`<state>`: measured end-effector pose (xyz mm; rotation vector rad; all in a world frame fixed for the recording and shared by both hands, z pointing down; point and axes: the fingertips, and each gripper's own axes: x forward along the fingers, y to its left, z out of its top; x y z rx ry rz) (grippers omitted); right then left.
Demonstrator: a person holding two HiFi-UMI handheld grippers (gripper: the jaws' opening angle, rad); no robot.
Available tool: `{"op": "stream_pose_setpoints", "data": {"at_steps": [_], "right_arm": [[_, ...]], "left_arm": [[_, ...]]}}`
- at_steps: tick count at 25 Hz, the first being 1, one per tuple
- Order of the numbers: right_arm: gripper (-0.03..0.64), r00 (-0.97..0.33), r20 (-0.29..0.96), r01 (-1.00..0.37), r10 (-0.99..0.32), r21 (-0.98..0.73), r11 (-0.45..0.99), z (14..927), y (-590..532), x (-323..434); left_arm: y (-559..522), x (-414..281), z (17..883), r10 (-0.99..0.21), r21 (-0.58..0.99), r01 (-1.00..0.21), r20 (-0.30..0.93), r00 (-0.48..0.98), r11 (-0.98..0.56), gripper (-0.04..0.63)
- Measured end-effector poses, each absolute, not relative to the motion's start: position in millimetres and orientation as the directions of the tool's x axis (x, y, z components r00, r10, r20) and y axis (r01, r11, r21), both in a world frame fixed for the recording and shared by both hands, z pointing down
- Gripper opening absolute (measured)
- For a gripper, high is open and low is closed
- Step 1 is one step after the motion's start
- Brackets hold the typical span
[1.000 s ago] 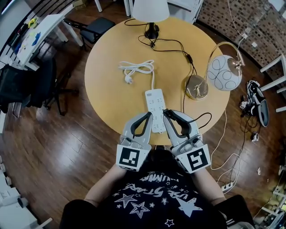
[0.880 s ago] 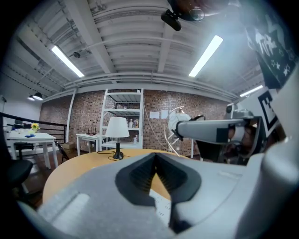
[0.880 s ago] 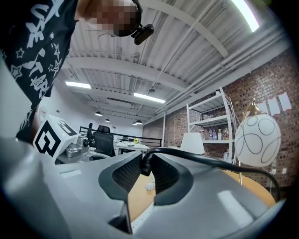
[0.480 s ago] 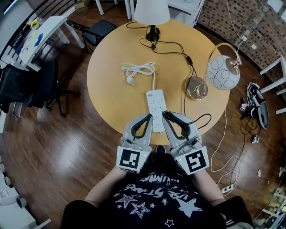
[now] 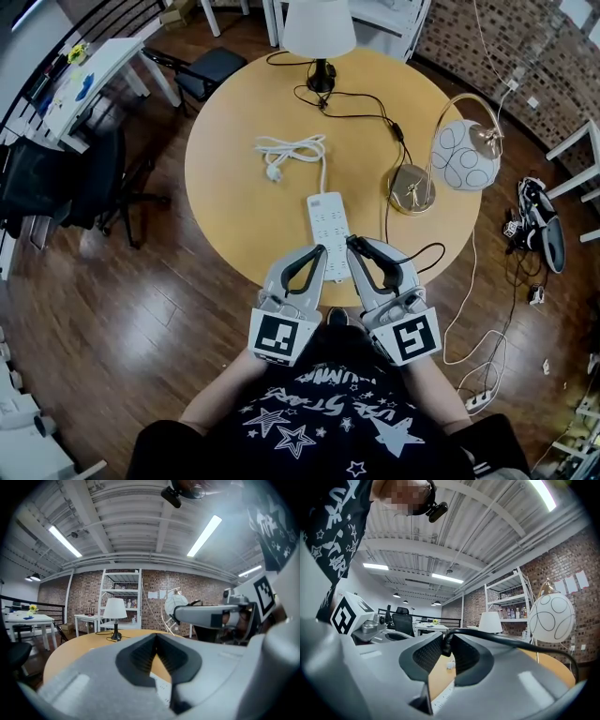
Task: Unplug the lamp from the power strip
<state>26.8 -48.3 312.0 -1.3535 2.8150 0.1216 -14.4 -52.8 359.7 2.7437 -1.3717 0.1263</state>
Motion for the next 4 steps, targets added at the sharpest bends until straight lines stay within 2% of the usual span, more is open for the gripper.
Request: {"op": "stream_pose_setpoints", "data": {"at_steps": [4], "right_arm": [[0.067, -0.618, -0.063, -0.785, -0.784, 0.102, 0.611, 313.3, -50.2, 35.7]], "left_arm": [[-53.2, -10.8, 358.5, -0.801, 0.038, -0.807, 0.100, 0.590, -0.590, 0.005]]}}
